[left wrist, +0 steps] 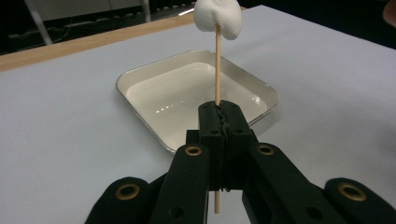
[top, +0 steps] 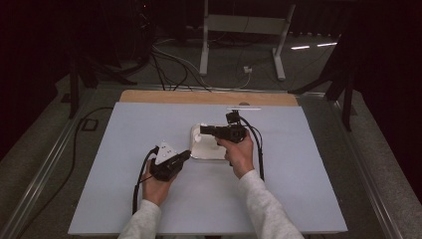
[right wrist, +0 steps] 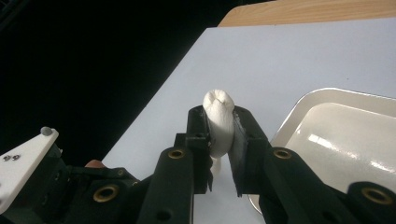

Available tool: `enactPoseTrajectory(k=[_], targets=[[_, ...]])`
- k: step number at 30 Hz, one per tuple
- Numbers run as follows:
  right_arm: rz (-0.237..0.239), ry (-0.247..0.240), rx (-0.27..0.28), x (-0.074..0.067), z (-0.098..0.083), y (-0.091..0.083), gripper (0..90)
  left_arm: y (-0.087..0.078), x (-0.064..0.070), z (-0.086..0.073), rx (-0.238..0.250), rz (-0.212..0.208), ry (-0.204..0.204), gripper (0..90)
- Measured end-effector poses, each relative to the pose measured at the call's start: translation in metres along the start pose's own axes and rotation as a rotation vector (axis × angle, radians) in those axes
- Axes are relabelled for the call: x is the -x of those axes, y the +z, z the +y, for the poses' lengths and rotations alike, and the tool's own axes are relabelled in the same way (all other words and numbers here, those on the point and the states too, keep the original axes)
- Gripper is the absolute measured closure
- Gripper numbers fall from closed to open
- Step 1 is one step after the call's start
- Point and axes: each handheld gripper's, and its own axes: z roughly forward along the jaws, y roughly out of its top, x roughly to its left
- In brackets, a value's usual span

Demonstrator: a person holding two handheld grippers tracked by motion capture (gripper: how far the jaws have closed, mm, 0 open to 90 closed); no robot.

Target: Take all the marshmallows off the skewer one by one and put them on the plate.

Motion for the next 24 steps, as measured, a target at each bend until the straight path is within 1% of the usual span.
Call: enactPoseTrajectory(k=[5, 11, 12, 13, 14, 15, 16, 18, 19, 20, 22, 24], targets=[[-0.01, 0.006, 0.014, 0.001, 0.001, -0.001, 79.0, 0.001, 0.0, -0.001, -0.007, 0.01, 0.017, 90.0], [-0.023, 0.024, 0.036, 0.004, 0.002, -0.002, 79.4, 0.002, 0.0, -0.002, -0.028, 0.024, 0.036, 90.0], [-0.033, 0.034, 0.068, 0.005, 0.004, -0.006, 80.6, 0.003, 0.0, -0.003, -0.038, 0.033, 0.045, 90.0], [-0.033, 0.034, 0.068, 0.005, 0.004, -0.006, 80.6, 0.004, 0.0, -0.005, -0.067, 0.054, 0.054, 90.0], [-0.038, 0.045, 0.112, 0.007, 0.006, -0.012, 81.1, 0.005, -0.001, -0.009, -0.088, 0.063, 0.055, 90.0], [-0.033, 0.061, 0.149, 0.01, 0.011, -0.021, 81.2, 0.006, -0.004, -0.012, -0.088, 0.061, 0.024, 90.0], [-0.033, 0.06, 0.156, 0.012, 0.017, -0.03, 81.1, 0.005, -0.007, -0.011, -0.078, 0.058, 0.005, 90.0], [-0.07, 0.015, 0.139, 0.011, 0.022, -0.039, 80.7, 0.003, -0.009, -0.007, -0.048, 0.05, -0.022, 90.0], [-0.084, -0.005, 0.134, 0.01, 0.023, -0.042, 80.5, 0.002, -0.008, -0.005, -0.042, 0.053, -0.021, 90.0], [-0.087, -0.015, 0.125, 0.01, 0.023, -0.043, 80.2, 0.002, -0.008, -0.005, -0.037, 0.054, -0.023, 90.0], [-0.105, -0.026, 0.118, 0.012, 0.022, -0.043, 79.7, 0.001, -0.007, -0.005, -0.037, 0.052, -0.027, 90.0], [-0.112, -0.022, 0.109, 0.015, 0.019, -0.039, 79.2, 0.0, -0.007, -0.004, -0.026, 0.047, -0.036, 90.0]])
